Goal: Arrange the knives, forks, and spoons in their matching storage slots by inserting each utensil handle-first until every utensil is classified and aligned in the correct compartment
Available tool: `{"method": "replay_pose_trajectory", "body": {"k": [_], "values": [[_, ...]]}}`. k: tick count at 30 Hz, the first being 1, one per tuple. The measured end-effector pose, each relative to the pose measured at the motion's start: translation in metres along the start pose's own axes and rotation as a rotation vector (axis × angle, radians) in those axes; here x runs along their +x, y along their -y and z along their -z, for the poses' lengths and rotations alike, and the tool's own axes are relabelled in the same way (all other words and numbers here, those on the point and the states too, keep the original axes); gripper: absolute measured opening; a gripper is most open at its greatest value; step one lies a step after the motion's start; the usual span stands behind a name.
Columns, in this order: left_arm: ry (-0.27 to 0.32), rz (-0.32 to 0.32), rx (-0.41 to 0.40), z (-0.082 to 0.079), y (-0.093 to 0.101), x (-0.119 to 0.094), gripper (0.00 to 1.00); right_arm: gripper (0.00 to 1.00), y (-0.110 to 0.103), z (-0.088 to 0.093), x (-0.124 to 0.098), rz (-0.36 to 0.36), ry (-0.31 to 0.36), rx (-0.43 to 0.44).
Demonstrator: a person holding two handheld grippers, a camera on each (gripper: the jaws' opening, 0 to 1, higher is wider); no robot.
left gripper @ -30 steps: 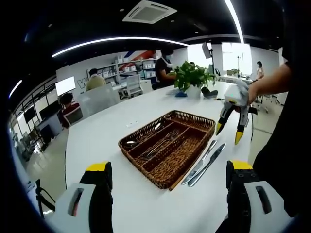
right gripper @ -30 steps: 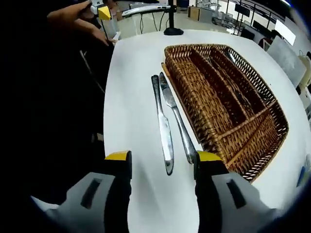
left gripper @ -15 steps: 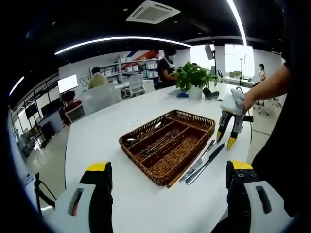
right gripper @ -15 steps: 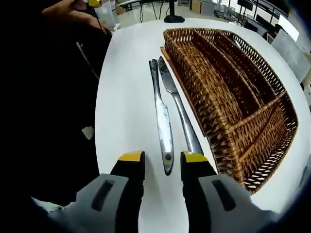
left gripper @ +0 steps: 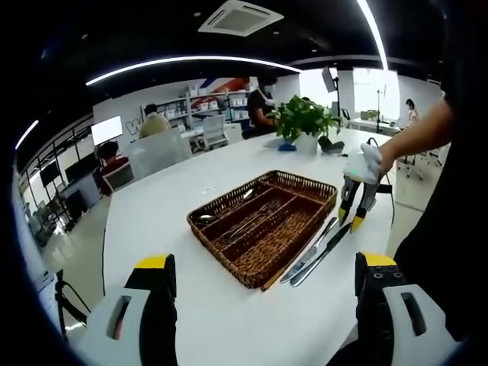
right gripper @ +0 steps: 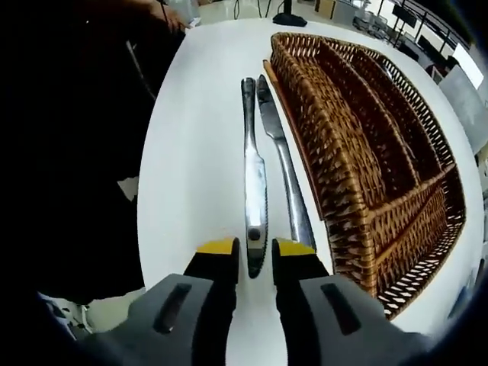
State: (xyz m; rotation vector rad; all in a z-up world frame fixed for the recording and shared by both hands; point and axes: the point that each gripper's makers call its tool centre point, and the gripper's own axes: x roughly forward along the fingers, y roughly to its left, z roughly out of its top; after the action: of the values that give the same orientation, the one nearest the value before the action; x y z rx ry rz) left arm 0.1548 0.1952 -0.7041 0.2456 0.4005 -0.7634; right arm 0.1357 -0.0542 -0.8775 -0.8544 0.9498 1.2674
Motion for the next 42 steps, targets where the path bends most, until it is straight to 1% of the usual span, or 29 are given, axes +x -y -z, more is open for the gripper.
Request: {"method": "replay_pose_trajectory", "body": {"k": [2, 4, 5, 7, 8, 12, 16, 19, 22, 23, 25, 27, 30, 31, 32, 33, 34, 36, 37, 39, 41, 42], "values": [[0.003, 0.003, -0.001, -0.001, 0.002, 0.001, 0.99, 0.10, -0.003, 0.000, 0.000, -0.010, -0.006, -0.014], [0.005, 0.004, -0.001, -0.002, 0.003, 0.001, 0.99, 0.10, -0.002, -0.001, 0.001, -0.009, -0.010, -0.007], [0.008, 0.006, -0.004, -0.002, 0.003, 0.001, 0.99, 0.09, 0.000, 0.000, 0.002, -0.014, -0.007, 0.052], [0.005, 0.008, -0.004, -0.001, 0.004, 0.000, 0.99, 0.08, 0.002, -0.001, 0.002, -0.007, -0.004, 0.024], [0.004, 0.010, -0.003, 0.000, 0.005, 0.000, 0.99, 0.08, 0.003, -0.001, 0.002, -0.003, -0.014, 0.035], [-0.016, 0.019, 0.000, 0.006, 0.007, 0.000, 0.99, 0.07, 0.002, -0.003, -0.001, 0.000, -0.031, 0.025], [-0.043, 0.042, 0.021, 0.011, 0.014, 0.007, 0.99, 0.07, 0.003, -0.007, -0.008, 0.007, -0.039, 0.010], [-0.049, 0.055, 0.034, 0.010, 0.017, 0.011, 0.98, 0.07, 0.002, -0.009, -0.014, 0.014, -0.042, -0.005], [-0.064, 0.074, 0.048, 0.013, 0.019, 0.017, 0.97, 0.07, 0.003, -0.010, -0.018, 0.023, -0.040, -0.014], [-0.074, 0.084, 0.065, 0.016, 0.021, 0.019, 0.97, 0.07, 0.003, -0.011, -0.019, 0.024, -0.040, -0.016], [-0.118, 0.139, 0.120, 0.026, 0.032, 0.027, 0.96, 0.07, 0.003, -0.011, -0.020, 0.025, -0.041, -0.020], [-0.135, 0.169, 0.144, 0.032, 0.039, 0.035, 0.95, 0.07, 0.003, -0.011, -0.021, 0.025, -0.046, -0.025], [-0.144, 0.203, 0.159, 0.030, 0.050, 0.047, 0.93, 0.07, 0.002, -0.011, -0.023, 0.024, -0.055, -0.026], [-0.145, 0.203, 0.171, 0.029, 0.052, 0.051, 0.91, 0.07, 0.001, -0.011, -0.023, 0.026, -0.057, -0.030], [-0.145, 0.199, 0.210, 0.027, 0.053, 0.055, 0.89, 0.07, 0.001, -0.012, -0.025, 0.027, -0.058, -0.036], [-0.135, 0.213, 0.273, 0.023, 0.057, 0.059, 0.87, 0.07, 0.001, -0.013, -0.026, 0.029, -0.059, -0.038], [-0.142, 0.236, 0.285, 0.023, 0.063, 0.063, 0.83, 0.07, 0.002, -0.013, -0.027, 0.031, -0.061, -0.039], [-0.154, 0.259, 0.278, 0.025, 0.068, 0.072, 0.83, 0.07, 0.003, -0.014, -0.029, 0.036, -0.061, -0.053], [-0.163, 0.271, 0.285, 0.028, 0.071, 0.076, 0.81, 0.07, 0.004, -0.014, -0.029, 0.038, -0.064, -0.052], [-0.222, 0.332, 0.330, 0.043, 0.079, 0.085, 0.76, 0.07, 0.005, -0.014, -0.031, 0.042, -0.068, -0.061], [-0.251, 0.378, 0.346, 0.053, 0.085, 0.093, 0.68, 0.07, 0.005, -0.015, -0.032, 0.038, -0.075, -0.062], [-0.260, 0.384, 0.350, 0.058, 0.086, 0.097, 0.64, 0.07, 0.005, -0.015, -0.032, 0.037, -0.077, -0.062]]}}
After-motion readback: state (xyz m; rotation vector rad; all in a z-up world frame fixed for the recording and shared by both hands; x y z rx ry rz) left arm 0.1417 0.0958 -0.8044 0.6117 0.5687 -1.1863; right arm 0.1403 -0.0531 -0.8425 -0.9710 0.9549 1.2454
